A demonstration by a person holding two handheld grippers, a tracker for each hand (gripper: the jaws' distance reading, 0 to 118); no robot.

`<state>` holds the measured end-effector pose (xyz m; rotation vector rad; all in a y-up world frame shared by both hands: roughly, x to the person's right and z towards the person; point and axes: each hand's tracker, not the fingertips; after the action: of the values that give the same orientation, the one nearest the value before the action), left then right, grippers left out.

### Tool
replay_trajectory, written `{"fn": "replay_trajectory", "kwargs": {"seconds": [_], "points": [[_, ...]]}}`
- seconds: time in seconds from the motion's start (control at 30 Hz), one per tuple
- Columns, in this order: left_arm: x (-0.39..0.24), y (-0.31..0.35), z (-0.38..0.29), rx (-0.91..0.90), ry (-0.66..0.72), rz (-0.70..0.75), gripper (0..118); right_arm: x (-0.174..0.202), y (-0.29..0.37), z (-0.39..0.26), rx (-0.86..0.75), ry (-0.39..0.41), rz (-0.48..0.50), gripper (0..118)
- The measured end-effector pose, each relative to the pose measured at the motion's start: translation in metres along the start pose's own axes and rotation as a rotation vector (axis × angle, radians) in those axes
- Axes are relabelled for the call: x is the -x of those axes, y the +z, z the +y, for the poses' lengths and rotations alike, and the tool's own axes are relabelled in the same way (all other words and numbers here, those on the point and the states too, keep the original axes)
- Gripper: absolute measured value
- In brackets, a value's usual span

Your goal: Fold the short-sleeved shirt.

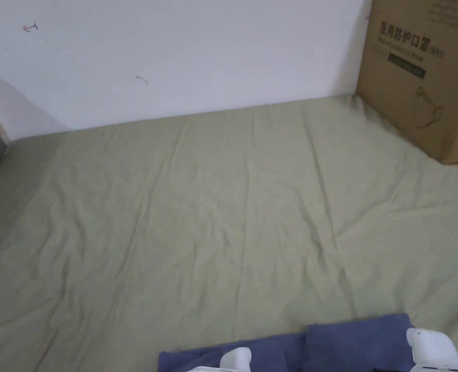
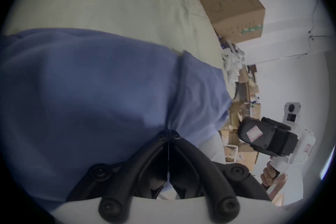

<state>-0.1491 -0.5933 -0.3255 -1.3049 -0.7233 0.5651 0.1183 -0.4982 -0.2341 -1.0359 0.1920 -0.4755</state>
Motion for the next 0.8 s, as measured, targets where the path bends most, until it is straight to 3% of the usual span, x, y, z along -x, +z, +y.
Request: {"fn": "replay_trajectory", "kwargs": {"seconds": [0.2, 0.23, 0.27, 0.3, 0.33, 0.37, 0.4, 0.63, 0.8], "points": [[-0.001, 0.057, -0.004, -0.097, -0.062, -0.058, 1, 0.001, 0.006, 0.000, -0.002, -0.002, -0.011, 0], [0.003, 0.072, -0.003, -0.131, -0.055, -0.060, 9, 0.001, 0.006, 0.001, 0.002, 0.004, -0.017, 0], [0.009, 0.090, -0.002, -0.168, -0.048, -0.072, 24, 0.003, 0.006, 0.002, 0.002, 0.008, -0.021, 0], [0.017, 0.109, -0.002, -0.191, -0.039, -0.081, 50, 0.004, 0.006, 0.002, 0.002, 0.010, -0.022, 0], [0.030, 0.128, -0.005, -0.216, -0.021, -0.085, 90, 0.005, 0.006, 0.003, 0.003, 0.013, -0.020, 0], [0.043, 0.143, -0.007, -0.249, 0.000, -0.078, 111, 0.008, 0.005, 0.004, 0.004, 0.017, -0.019, 0], [0.056, 0.157, -0.009, -0.279, 0.031, -0.062, 118, 0.010, 0.004, 0.004, 0.006, 0.023, -0.017, 0], [0.142, 0.185, -0.019, -0.367, 0.256, 0.000, 116, 0.029, -0.015, 0.006, 0.048, 0.064, -0.030, 0], [0.153, 0.150, -0.009, -0.332, 0.271, -0.170, 118, 0.045, -0.022, 0.008, 0.077, 0.103, -0.034, 0]]}}
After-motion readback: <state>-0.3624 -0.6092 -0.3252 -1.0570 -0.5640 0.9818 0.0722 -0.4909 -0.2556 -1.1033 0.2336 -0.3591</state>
